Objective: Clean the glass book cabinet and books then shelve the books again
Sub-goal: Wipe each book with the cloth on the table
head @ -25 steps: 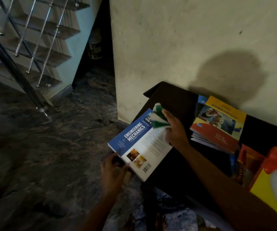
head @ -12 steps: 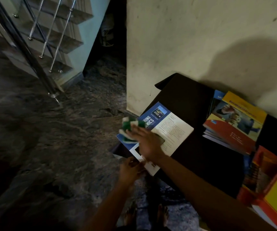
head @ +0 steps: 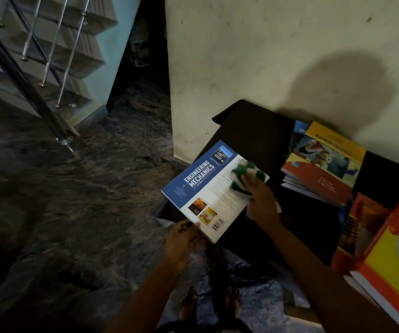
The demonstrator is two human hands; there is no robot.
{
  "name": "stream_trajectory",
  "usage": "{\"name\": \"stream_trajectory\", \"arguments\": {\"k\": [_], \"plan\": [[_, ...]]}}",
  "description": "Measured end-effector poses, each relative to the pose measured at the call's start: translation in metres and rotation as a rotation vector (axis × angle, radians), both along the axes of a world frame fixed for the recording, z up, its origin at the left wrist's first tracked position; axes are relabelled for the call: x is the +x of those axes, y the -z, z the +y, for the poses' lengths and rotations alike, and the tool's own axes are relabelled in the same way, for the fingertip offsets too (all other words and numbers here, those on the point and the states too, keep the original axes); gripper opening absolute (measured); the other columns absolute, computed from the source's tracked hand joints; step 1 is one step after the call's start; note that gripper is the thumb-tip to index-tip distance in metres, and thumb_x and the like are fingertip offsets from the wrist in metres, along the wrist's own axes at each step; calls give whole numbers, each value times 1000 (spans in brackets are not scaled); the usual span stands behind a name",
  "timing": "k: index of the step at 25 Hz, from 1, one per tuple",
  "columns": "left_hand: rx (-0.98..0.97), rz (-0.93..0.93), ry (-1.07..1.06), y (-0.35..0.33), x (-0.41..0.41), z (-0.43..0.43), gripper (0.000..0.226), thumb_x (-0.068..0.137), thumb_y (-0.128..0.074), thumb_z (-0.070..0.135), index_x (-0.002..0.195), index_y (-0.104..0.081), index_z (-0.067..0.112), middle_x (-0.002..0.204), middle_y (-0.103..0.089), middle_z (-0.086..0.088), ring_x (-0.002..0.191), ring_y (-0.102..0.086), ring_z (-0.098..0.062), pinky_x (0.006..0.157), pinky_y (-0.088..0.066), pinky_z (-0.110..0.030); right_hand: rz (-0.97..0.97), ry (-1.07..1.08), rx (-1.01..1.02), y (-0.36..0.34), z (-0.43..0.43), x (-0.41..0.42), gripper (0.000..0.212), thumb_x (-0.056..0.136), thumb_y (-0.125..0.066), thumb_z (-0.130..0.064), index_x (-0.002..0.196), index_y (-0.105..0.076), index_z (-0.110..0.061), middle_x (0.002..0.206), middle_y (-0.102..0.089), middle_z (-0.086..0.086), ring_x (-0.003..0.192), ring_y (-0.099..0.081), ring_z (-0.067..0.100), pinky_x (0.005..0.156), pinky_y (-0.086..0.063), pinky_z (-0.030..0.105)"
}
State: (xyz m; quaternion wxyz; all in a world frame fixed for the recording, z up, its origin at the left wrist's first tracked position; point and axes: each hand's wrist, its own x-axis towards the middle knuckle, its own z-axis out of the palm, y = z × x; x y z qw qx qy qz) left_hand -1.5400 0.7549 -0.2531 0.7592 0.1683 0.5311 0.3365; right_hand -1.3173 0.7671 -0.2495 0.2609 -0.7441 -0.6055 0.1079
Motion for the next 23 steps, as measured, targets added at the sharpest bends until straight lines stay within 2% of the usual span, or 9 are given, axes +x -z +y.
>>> {"name": "stream_trajectory", "arguments": {"k": [3,5,9,10,13,15,18,20,23], "plan": [[-101,87,-59,-5,4,11,49,90,-50,52,106,-61,7,94,-68,-17,78,-67,-28,64,-56,-38,-37,-188,-1,13,-45,-67,52,77,-47,-2,128,-53,-9,128,-58,12,118,-53,28,98,-39,39],[-125,101,-47,-7,6,14,58,89,-44,61,113,-59,10,100,-67,-15,84,-66,-27,63,-54,-35,24,-343,45,-2,-66,-90,49,78,-41,-15,124,-57,-9,123,-61,10,112,-53,22,93,-38,31],[33,139,-64,-30,17,19,41,92,-54,39,119,-53,8,107,-65,-14,77,-64,-24,51,-55,-28,342,-31,80,-59,-74,-71,47,85,-42,5,129,-52,-8,128,-49,0,121,-45,11,103,-29,10],[94,165,-76,-35,21,22,42,91,-59,32,123,-51,7,112,-64,-14,82,-65,-24,59,-57,-31,373,44,61,-76,-75,-58,51,85,-43,11,131,-50,-12,127,-49,-1,119,-46,11,101,-28,8],[235,283,-102,-51,31,29,47,88,-63,25,130,-45,12,127,-57,-12,109,-60,-27,93,-50,-48,324,78,85,-118,-79,-18,55,86,-44,13,133,-48,-15,126,-49,-2,115,-44,7,99,-29,6],[294,258,-155,-64,38,31,30,90,-60,18,117,-47,13,121,-60,-14,106,-61,-28,93,-49,-51,290,74,160,-139,-83,4,49,87,-46,13,131,-49,-9,121,-55,9,105,-51,9,95,-40,15],[508,314,-162,-98,54,25,20,90,-59,12,106,-48,12,116,-63,-15,103,-63,-28,91,-50,-51,278,58,254,-167,-100,35,49,85,-49,7,132,-47,-8,127,-49,1,111,-46,0,79,-28,-8],[711,387,-119,-127,69,8,26,89,-59,14,113,-50,9,118,-63,-13,104,-63,-24,90,-51,-50,240,40,290,-179,-118,57,53,82,-44,2,133,-46,-12,129,-42,-7,120,-40,2,86,-22,-9],[963,531,-49,-168,98,-26,32,90,-57,15,121,-50,15,116,-59,-2,104,-59,-16,88,-52,-43,213,100,351,-192,-153,95,54,82,-41,6,131,-49,-16,130,-46,-6,126,-43,14,97,-25,1]]}}
